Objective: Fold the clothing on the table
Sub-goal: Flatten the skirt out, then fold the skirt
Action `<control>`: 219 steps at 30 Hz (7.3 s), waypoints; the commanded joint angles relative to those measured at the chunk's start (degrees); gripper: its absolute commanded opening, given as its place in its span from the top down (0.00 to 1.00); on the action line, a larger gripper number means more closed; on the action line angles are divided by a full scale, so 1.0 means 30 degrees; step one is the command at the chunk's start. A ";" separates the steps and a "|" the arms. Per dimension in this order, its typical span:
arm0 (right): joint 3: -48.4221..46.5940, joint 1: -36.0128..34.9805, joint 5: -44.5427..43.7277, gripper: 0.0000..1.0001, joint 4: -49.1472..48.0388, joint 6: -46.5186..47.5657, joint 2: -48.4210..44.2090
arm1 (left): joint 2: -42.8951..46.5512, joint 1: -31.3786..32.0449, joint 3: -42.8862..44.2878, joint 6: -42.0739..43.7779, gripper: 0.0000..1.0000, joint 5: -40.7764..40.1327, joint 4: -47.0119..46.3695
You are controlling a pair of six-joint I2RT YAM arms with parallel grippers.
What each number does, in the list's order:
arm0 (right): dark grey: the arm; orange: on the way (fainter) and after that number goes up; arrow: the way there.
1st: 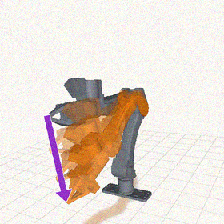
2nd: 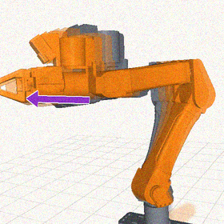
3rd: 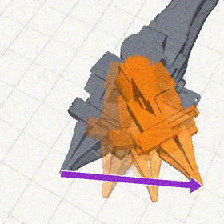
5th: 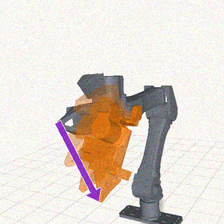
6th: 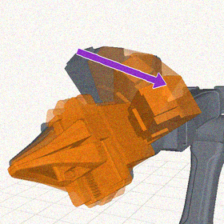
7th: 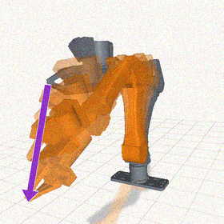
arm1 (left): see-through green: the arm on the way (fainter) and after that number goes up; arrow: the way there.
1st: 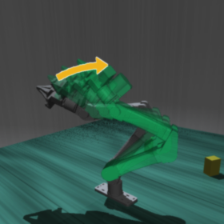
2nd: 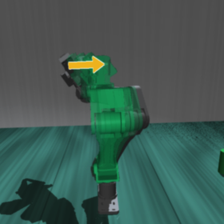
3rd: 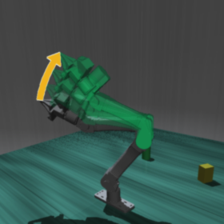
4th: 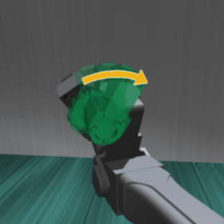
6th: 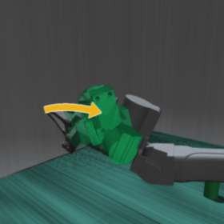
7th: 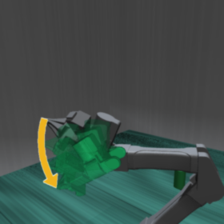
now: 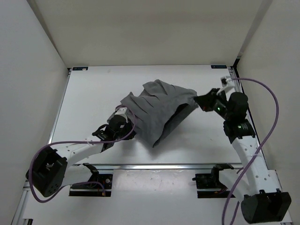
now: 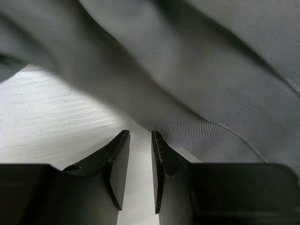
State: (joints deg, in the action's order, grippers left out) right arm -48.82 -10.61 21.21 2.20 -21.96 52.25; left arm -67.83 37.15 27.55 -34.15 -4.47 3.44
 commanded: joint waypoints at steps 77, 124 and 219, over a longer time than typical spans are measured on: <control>0.4612 0.0636 -0.5490 1.00 1.0841 0.0316 -0.0072 | -0.7211 0.2999 0.3003 -0.2121 0.50 0.3422 -0.3549; -0.5527 -0.0118 -0.6101 1.00 0.6679 0.2981 0.2161 | 0.0832 -0.5057 1.0684 0.2742 1.00 0.4823 0.3805; 0.3350 -0.5334 -0.5725 1.00 1.3822 -0.4014 -0.6189 | 1.3465 -0.7633 -0.0073 -0.1507 1.00 0.4474 0.7486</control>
State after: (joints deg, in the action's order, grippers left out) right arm -40.47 -23.73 8.51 36.01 -29.95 37.71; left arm -33.01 17.67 27.49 -38.48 10.22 18.90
